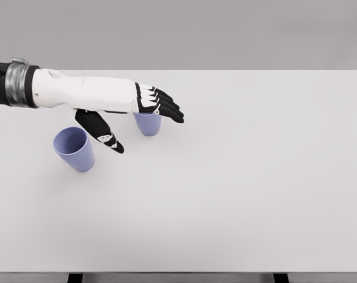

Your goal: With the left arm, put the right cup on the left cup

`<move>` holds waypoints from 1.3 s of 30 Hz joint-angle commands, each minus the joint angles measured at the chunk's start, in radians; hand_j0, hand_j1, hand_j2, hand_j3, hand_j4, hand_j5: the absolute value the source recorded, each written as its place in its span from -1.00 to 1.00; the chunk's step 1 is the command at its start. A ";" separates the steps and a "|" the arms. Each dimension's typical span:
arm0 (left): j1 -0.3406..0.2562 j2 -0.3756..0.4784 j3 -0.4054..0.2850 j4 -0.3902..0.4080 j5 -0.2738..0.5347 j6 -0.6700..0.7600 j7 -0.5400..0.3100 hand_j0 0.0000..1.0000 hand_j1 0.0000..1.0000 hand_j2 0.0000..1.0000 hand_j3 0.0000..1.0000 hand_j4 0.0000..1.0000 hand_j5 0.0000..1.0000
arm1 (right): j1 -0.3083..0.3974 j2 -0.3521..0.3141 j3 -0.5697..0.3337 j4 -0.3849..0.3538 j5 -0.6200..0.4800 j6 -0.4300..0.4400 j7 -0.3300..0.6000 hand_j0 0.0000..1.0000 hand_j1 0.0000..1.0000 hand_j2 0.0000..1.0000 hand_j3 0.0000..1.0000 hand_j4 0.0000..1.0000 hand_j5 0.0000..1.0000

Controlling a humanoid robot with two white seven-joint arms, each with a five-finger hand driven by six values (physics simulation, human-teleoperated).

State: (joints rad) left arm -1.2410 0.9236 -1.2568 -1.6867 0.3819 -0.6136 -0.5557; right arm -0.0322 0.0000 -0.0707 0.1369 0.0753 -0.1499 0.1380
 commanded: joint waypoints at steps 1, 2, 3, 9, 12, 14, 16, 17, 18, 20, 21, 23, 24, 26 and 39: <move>0.000 -0.002 0.002 0.010 0.005 0.003 0.000 1.00 1.00 1.00 1.00 1.00 1.00 | 0.000 0.000 -0.008 0.001 -0.003 0.001 0.002 1.00 1.00 1.00 1.00 1.00 1.00; -0.006 -0.003 0.005 0.051 0.005 0.003 0.000 1.00 1.00 1.00 1.00 1.00 1.00 | 0.006 0.000 -0.006 0.003 -0.002 0.001 -0.002 1.00 1.00 1.00 1.00 1.00 1.00; -0.011 -0.019 0.014 0.117 0.003 0.003 0.000 1.00 1.00 1.00 1.00 1.00 1.00 | 0.008 0.000 -0.006 0.004 -0.003 0.001 0.000 1.00 1.00 1.00 1.00 1.00 1.00; -0.011 -0.104 0.016 0.289 -0.051 0.003 0.000 1.00 1.00 1.00 1.00 1.00 1.00 | 0.008 0.000 -0.003 0.003 -0.002 0.001 0.000 1.00 1.00 1.00 1.00 1.00 1.00; -0.011 -0.138 0.007 0.343 -0.083 0.003 0.000 1.00 1.00 1.00 1.00 1.00 1.00 | 0.008 0.000 -0.001 0.003 -0.002 0.001 0.000 1.00 1.00 1.00 1.00 1.00 1.00; -0.011 -0.149 0.004 0.367 -0.095 0.003 -0.001 1.00 1.00 1.00 1.00 1.00 1.00 | 0.008 0.000 -0.004 0.003 -0.002 0.001 0.000 1.00 1.00 1.00 1.00 1.00 1.00; -0.009 -0.200 0.000 0.389 -0.095 0.003 -0.001 1.00 1.00 1.00 1.00 1.00 1.00 | 0.008 0.000 -0.003 0.003 -0.002 0.001 0.000 1.00 1.00 1.00 1.00 1.00 1.00; -0.002 -0.221 0.000 0.413 -0.097 0.003 -0.001 1.00 1.00 1.00 1.00 1.00 1.00 | 0.008 0.000 -0.001 0.003 -0.002 0.001 0.000 1.00 1.00 1.00 1.00 1.00 1.00; 0.002 -0.224 -0.003 0.420 -0.097 0.003 -0.001 1.00 1.00 1.00 1.00 1.00 1.00 | 0.006 0.000 -0.001 0.003 -0.002 0.001 0.000 1.00 1.00 1.00 1.00 1.00 1.00; 0.003 -0.227 -0.003 0.435 -0.097 0.003 -0.001 1.00 1.00 1.00 1.00 1.00 1.00 | 0.008 0.000 -0.003 0.003 -0.002 0.001 0.000 1.00 1.00 1.00 1.00 1.00 1.00; 0.005 -0.229 -0.010 0.443 -0.097 0.003 -0.001 1.00 1.00 1.00 1.00 1.00 1.00 | 0.008 0.000 -0.003 0.003 -0.002 0.001 0.000 1.00 1.00 1.00 1.00 1.00 1.00; 0.005 -0.232 -0.026 0.479 -0.098 0.003 0.000 1.00 1.00 1.00 1.00 1.00 1.00 | 0.008 0.000 -0.001 0.003 -0.002 0.001 0.000 1.00 1.00 1.00 1.00 1.00 1.00; 0.021 -0.232 -0.023 0.490 -0.103 0.003 0.003 1.00 1.00 1.00 1.00 1.00 1.00 | 0.008 0.000 -0.001 0.003 -0.002 0.001 0.000 1.00 1.00 1.00 1.00 1.00 1.00; 0.025 -0.249 -0.026 0.527 -0.107 0.003 0.003 1.00 1.00 1.00 1.00 1.00 1.00 | 0.008 0.000 -0.003 0.003 -0.002 0.001 0.000 1.00 1.00 1.00 1.00 1.00 1.00; 0.038 -0.338 -0.036 0.639 -0.138 0.003 0.007 1.00 1.00 1.00 1.00 1.00 1.00 | 0.008 0.000 -0.003 0.003 -0.002 0.001 0.000 1.00 1.00 1.00 1.00 1.00 1.00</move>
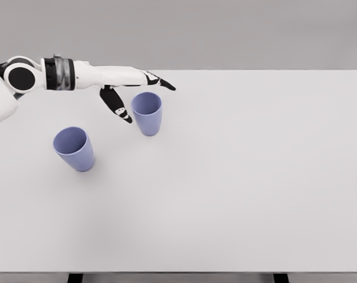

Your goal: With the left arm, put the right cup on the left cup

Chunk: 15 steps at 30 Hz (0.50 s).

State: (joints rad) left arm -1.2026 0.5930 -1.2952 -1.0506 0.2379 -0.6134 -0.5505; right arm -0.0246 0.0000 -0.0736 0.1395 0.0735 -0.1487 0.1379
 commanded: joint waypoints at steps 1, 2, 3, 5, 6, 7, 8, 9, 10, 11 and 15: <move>0.000 -0.007 0.002 0.003 0.006 0.003 0.001 1.00 1.00 1.00 1.00 1.00 1.00 | 0.000 0.000 0.000 0.000 0.000 0.000 0.000 1.00 1.00 1.00 1.00 1.00 1.00; 0.000 -0.006 0.002 0.003 0.004 0.003 0.001 1.00 1.00 1.00 1.00 1.00 1.00 | 0.000 0.000 0.000 0.000 0.000 0.000 0.000 1.00 1.00 1.00 1.00 1.00 1.00; 0.000 -0.004 0.002 0.003 0.006 0.003 0.000 1.00 1.00 1.00 1.00 1.00 1.00 | 0.000 0.000 0.000 0.000 0.000 0.000 0.000 1.00 1.00 1.00 1.00 1.00 1.00; 0.000 -0.002 0.002 0.003 0.004 0.003 0.001 1.00 1.00 1.00 1.00 1.00 1.00 | 0.000 0.000 0.000 0.000 0.000 0.000 0.000 1.00 1.00 1.00 1.00 1.00 1.00; 0.000 -0.002 0.002 0.011 -0.006 0.003 0.001 1.00 1.00 1.00 1.00 1.00 1.00 | -0.002 0.000 0.000 0.000 0.000 0.000 0.000 1.00 1.00 1.00 1.00 1.00 1.00; 0.000 -0.002 0.007 0.030 -0.025 0.003 0.003 1.00 1.00 1.00 1.00 1.00 1.00 | 0.000 0.000 0.000 0.000 0.000 0.000 0.000 1.00 1.00 1.00 1.00 1.00 1.00; 0.000 -0.001 0.014 0.050 -0.054 0.003 0.004 1.00 1.00 1.00 1.00 1.00 1.00 | 0.000 0.000 0.000 0.000 0.000 0.000 0.000 1.00 1.00 1.00 1.00 1.00 1.00; 0.002 -0.001 0.019 0.069 -0.081 0.003 0.004 1.00 1.00 1.00 1.00 1.00 1.00 | 0.000 0.000 0.000 0.000 0.000 0.000 0.000 1.00 1.00 1.00 1.00 1.00 1.00; 0.002 -0.001 0.019 0.087 -0.094 0.003 0.004 1.00 1.00 1.00 1.00 1.00 1.00 | 0.000 0.000 0.000 0.000 0.000 0.000 0.000 1.00 1.00 1.00 1.00 1.00 1.00; 0.002 -0.006 0.019 0.093 -0.097 0.003 0.004 1.00 1.00 1.00 1.00 1.00 1.00 | 0.000 0.000 0.000 0.000 0.000 0.000 0.000 1.00 1.00 1.00 1.00 1.00 1.00; 0.000 -0.048 0.020 0.084 -0.101 0.003 0.003 1.00 1.00 1.00 1.00 1.00 1.00 | -0.002 0.000 0.000 0.000 0.000 0.000 0.000 1.00 1.00 1.00 1.00 1.00 1.00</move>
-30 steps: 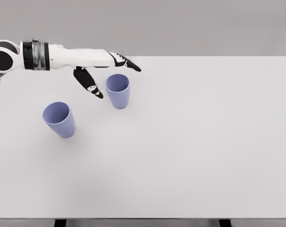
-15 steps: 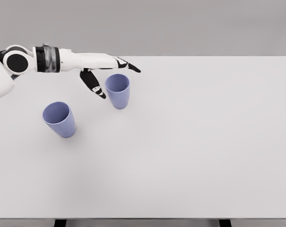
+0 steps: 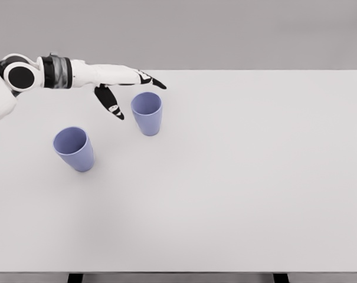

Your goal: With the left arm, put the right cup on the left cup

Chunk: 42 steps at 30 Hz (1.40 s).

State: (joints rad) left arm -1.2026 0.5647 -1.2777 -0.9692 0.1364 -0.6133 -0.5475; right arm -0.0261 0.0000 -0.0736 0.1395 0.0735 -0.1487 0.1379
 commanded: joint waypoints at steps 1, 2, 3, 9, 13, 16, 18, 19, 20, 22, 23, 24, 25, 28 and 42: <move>0.000 -0.037 0.008 0.003 -0.026 0.002 0.000 1.00 1.00 1.00 1.00 1.00 1.00 | 0.002 0.000 0.000 0.000 0.000 0.000 0.000 1.00 1.00 1.00 1.00 1.00 1.00; 0.002 -0.043 0.023 0.003 -0.040 0.002 0.001 1.00 1.00 1.00 1.00 1.00 1.00 | 0.002 0.000 0.000 0.000 0.000 0.000 0.000 1.00 1.00 1.00 1.00 1.00 1.00; 0.002 -0.045 0.028 0.006 -0.043 0.002 0.001 1.00 1.00 1.00 1.00 1.00 1.00 | 0.002 0.000 0.000 0.000 0.000 0.000 0.000 1.00 1.00 1.00 1.00 1.00 1.00; 0.023 -0.042 0.026 0.014 -0.041 0.002 0.003 1.00 1.00 1.00 1.00 1.00 1.00 | 0.000 0.000 0.000 0.000 0.000 0.000 0.000 1.00 1.00 1.00 1.00 1.00 1.00; 0.037 -0.057 0.029 0.026 -0.049 0.002 0.003 1.00 1.00 1.00 1.00 1.00 1.00 | 0.002 0.000 0.000 0.000 0.000 0.000 0.000 1.00 1.00 1.00 1.00 1.00 1.00; 0.038 -0.062 0.028 0.027 -0.057 0.002 0.004 1.00 1.00 1.00 1.00 1.00 1.00 | 0.002 0.000 0.000 0.000 0.000 0.000 0.000 1.00 1.00 1.00 1.00 1.00 1.00; 0.038 -0.063 0.028 0.030 -0.057 0.002 0.004 0.84 0.84 0.84 0.84 0.84 0.84 | 0.002 0.000 0.000 0.000 0.000 0.000 0.000 1.00 1.00 1.00 1.00 1.00 1.00; 0.038 -0.062 0.028 0.029 -0.055 0.002 0.004 0.54 0.54 0.54 0.54 0.54 0.54 | 0.002 0.000 0.000 0.000 0.000 0.000 0.000 1.00 1.00 1.00 1.00 1.00 1.00; 0.040 -0.060 0.028 0.030 -0.055 0.002 0.004 0.45 0.45 0.45 0.45 0.45 0.45 | 0.002 0.000 0.000 0.000 0.000 0.000 0.000 1.00 1.00 1.00 1.00 1.00 1.00; 0.041 -0.058 0.028 0.030 -0.055 0.002 0.004 0.35 0.35 0.35 0.35 0.35 0.35 | 0.002 0.000 0.000 0.000 0.000 0.000 0.000 1.00 1.00 1.00 1.00 1.00 1.00; 0.041 -0.057 0.026 0.030 -0.055 0.002 0.004 0.34 0.34 0.34 0.34 0.34 0.34 | 0.002 0.000 0.000 0.000 0.000 0.000 0.000 1.00 1.00 1.00 1.00 1.00 1.00; 0.041 -0.055 0.026 0.030 -0.055 0.002 0.004 0.34 0.34 0.34 0.34 0.34 0.34 | 0.002 0.000 0.000 0.000 0.000 0.000 0.000 1.00 1.00 1.00 1.00 1.00 1.00; 0.041 -0.055 0.026 0.032 -0.055 0.002 0.004 0.34 0.34 0.34 0.34 0.34 0.34 | 0.002 0.000 0.000 0.000 0.000 0.000 0.000 1.00 1.00 1.00 1.00 1.00 1.00; 0.043 -0.048 0.029 0.029 -0.055 0.002 0.003 0.34 0.34 0.34 0.34 0.34 0.34 | 0.000 0.000 0.000 0.000 0.000 0.000 0.000 1.00 1.00 1.00 1.00 1.00 1.00; 0.005 0.110 0.026 -0.181 0.028 0.002 -0.017 0.25 0.25 0.25 0.25 0.25 0.25 | 0.002 0.000 0.000 0.000 0.000 0.000 0.000 1.00 1.00 1.00 1.00 1.00 1.00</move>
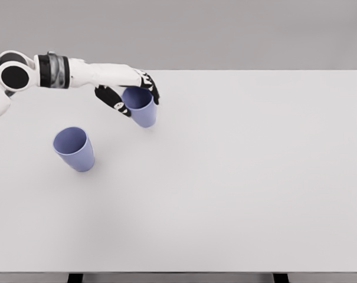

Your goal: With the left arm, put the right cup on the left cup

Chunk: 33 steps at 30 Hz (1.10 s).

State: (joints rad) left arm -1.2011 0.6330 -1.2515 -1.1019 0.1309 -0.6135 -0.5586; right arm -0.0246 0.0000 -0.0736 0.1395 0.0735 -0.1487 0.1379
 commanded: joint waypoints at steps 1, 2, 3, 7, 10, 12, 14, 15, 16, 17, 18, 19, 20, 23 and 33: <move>-0.002 0.057 0.000 -0.065 0.038 0.003 -0.009 0.25 0.25 0.25 0.25 0.25 0.25 | 0.000 0.000 0.000 0.000 0.000 0.000 0.000 1.00 1.00 1.00 1.00 1.00 1.00; -0.005 0.076 0.000 -0.088 0.047 0.003 -0.009 0.25 0.25 0.25 0.25 0.25 0.25 | 0.000 0.000 0.000 0.000 0.000 0.000 0.000 1.00 1.00 1.00 1.00 1.00 1.00; -0.012 0.097 0.000 -0.110 0.059 0.003 -0.009 0.25 0.25 0.25 0.25 0.25 0.25 | 0.000 0.000 0.000 0.000 0.000 0.000 0.000 1.00 1.00 1.00 1.00 1.00 1.00; -0.044 0.218 -0.002 -0.237 0.127 0.003 -0.011 0.26 0.26 0.26 0.26 0.26 0.26 | 0.000 0.000 0.000 0.000 0.000 0.000 0.000 1.00 1.00 1.00 1.00 1.00 1.00; -0.072 0.306 -0.003 -0.314 0.171 0.003 -0.017 0.26 0.26 0.26 0.26 0.26 0.26 | 0.000 0.000 0.000 0.000 0.000 0.000 0.000 1.00 1.00 1.00 1.00 1.00 1.00; -0.089 0.356 -0.003 -0.352 0.202 0.003 -0.032 0.26 0.26 0.26 0.26 0.26 0.26 | 0.000 0.000 0.000 0.000 0.000 0.000 0.000 1.00 1.00 1.00 1.00 1.00 1.00; -0.097 0.379 -0.003 -0.366 0.207 0.003 -0.034 0.26 0.26 0.26 0.26 0.26 0.26 | 0.000 0.000 0.000 0.000 0.000 0.000 0.000 1.00 1.00 1.00 1.00 1.00 1.00; -0.103 0.399 -0.003 -0.380 0.214 0.003 -0.037 0.26 0.26 0.26 0.26 0.26 0.26 | 0.000 0.000 0.000 0.000 0.000 0.000 0.000 1.00 1.00 1.00 1.00 1.00 1.00; -0.115 0.421 -0.005 -0.395 0.216 0.003 -0.043 0.26 0.26 0.26 0.26 0.26 0.26 | -0.002 0.000 0.000 0.000 0.000 0.000 0.000 1.00 1.00 1.00 1.00 1.00 1.00; -0.118 0.439 -0.005 -0.407 0.223 0.003 -0.050 0.26 0.26 0.26 0.26 0.26 0.26 | -0.002 0.000 0.000 0.000 0.000 0.000 0.000 1.00 1.00 1.00 1.00 1.00 1.00; -0.127 0.459 -0.005 -0.420 0.231 0.003 -0.052 0.26 0.26 0.26 0.26 0.26 0.26 | 0.000 0.000 0.000 0.000 0.000 0.000 0.000 1.00 1.00 1.00 1.00 1.00 1.00; -0.129 0.475 -0.005 -0.421 0.231 0.003 -0.052 0.27 0.27 0.27 0.27 0.27 0.27 | 0.000 0.000 0.000 0.000 0.000 0.000 0.000 1.00 1.00 1.00 1.00 1.00 1.00; -0.129 0.487 -0.006 -0.421 0.231 0.003 -0.052 0.27 0.27 0.27 0.27 0.27 0.27 | -0.002 0.000 0.000 0.000 0.000 0.000 0.000 1.00 1.00 1.00 1.00 1.00 1.00; -0.132 0.530 -0.008 -0.423 0.240 0.003 -0.052 0.27 0.27 0.27 0.27 0.27 0.27 | 0.000 0.000 0.000 0.000 0.000 0.000 0.000 1.00 1.00 1.00 1.00 1.00 1.00; -0.132 0.599 -0.043 -0.463 0.251 0.003 -0.052 0.29 0.29 0.29 0.29 0.29 0.29 | -0.002 0.000 0.000 0.000 0.000 0.000 0.000 1.00 1.00 1.00 1.00 1.00 1.00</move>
State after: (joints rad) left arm -1.3331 1.2227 -1.2897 -1.5548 0.3735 -0.6145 -0.6110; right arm -0.0261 0.0000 -0.0736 0.1395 0.0735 -0.1487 0.1379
